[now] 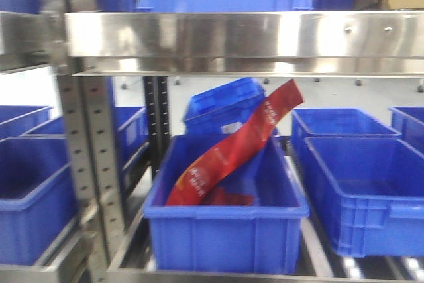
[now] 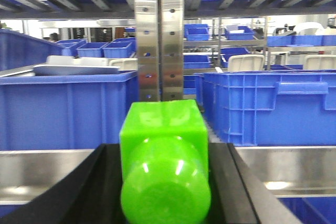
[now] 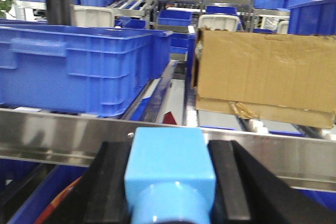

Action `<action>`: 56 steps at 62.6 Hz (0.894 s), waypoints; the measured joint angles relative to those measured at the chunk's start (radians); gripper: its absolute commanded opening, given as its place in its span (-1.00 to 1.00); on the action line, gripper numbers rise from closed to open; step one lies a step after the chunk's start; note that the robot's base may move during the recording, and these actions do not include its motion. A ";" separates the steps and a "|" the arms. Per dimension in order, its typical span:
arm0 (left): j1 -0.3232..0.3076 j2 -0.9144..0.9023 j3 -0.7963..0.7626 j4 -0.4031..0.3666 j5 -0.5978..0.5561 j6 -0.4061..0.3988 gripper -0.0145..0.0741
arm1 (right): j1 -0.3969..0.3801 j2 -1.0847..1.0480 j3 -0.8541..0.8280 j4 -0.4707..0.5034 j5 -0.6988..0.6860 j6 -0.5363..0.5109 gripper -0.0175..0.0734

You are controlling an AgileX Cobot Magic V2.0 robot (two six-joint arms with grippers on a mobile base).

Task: Grab block from conveyor and place in blue bin
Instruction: 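Drive up to the metal shelf of blue bins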

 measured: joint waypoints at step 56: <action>0.000 0.000 0.000 0.000 0.000 0.000 -0.92 | 0.000 0.000 0.000 0.000 0.000 0.000 -0.97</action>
